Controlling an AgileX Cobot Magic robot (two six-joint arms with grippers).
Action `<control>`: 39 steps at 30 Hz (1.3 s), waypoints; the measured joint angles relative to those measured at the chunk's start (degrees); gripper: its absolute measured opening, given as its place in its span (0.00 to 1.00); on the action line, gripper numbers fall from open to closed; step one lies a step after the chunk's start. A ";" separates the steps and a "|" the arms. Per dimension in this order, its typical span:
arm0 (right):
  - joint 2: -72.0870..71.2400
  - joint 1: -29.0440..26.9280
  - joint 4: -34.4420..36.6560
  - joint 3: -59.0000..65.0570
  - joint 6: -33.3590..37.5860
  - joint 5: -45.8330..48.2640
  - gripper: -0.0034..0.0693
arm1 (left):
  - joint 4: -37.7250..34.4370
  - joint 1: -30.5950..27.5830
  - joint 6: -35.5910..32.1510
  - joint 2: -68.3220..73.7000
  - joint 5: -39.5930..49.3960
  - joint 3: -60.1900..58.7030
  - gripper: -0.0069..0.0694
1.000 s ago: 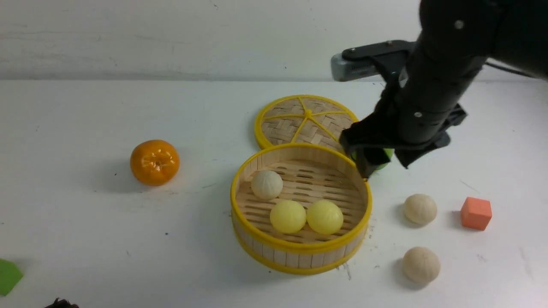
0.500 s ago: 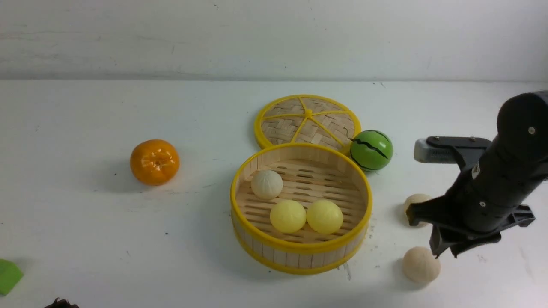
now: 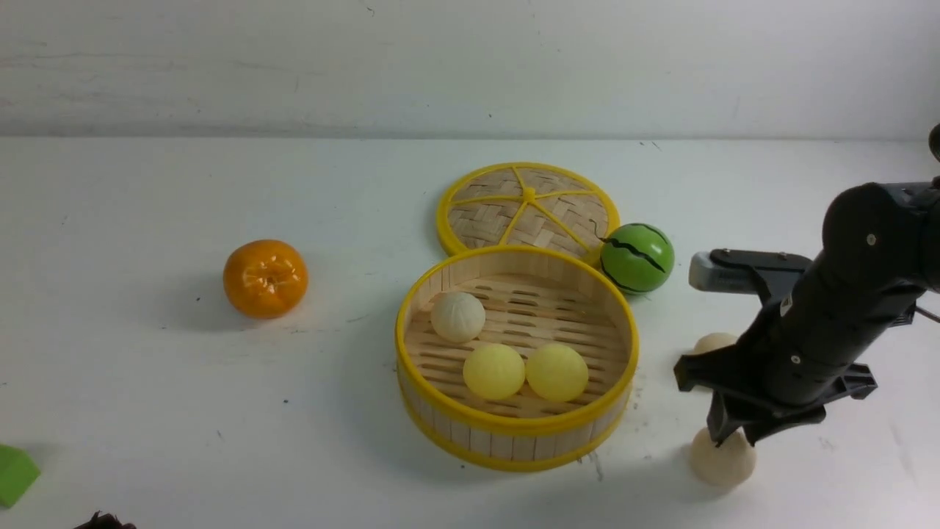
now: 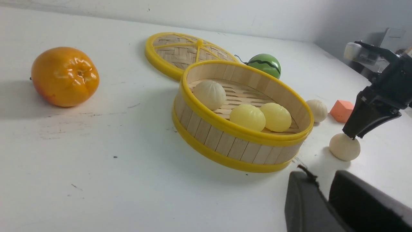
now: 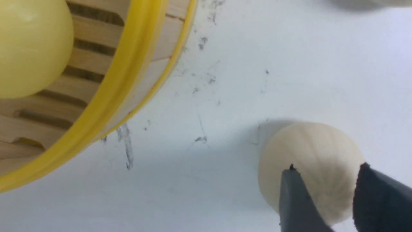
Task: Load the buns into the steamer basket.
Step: Use the right arm to grab a steamed stuffed bun, then use the right arm to put the steamed stuffed bun into the steamer
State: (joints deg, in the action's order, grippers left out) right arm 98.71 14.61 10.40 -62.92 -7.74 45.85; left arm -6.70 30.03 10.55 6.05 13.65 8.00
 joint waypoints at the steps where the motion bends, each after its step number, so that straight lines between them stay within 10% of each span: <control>1: 0.18 0.00 -0.05 0.00 0.00 -0.20 0.41 | 0.00 0.00 0.00 0.00 0.00 0.00 0.25; 14: 2.67 -0.24 -1.04 0.00 0.00 -0.26 0.38 | 0.00 0.00 0.00 0.00 0.00 -0.02 0.26; 28: -0.82 -0.24 -1.06 -0.38 1.97 2.14 0.06 | 0.00 0.00 0.00 0.00 0.00 -0.07 0.27; 39: 0.32 5.12 3.59 -20.97 4.33 7.74 0.06 | 0.00 0.00 0.00 0.00 0.00 -0.07 0.27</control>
State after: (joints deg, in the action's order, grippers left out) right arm 99.03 19.73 13.99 -83.89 -3.41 53.59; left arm -6.70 30.03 10.55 6.05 13.65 7.93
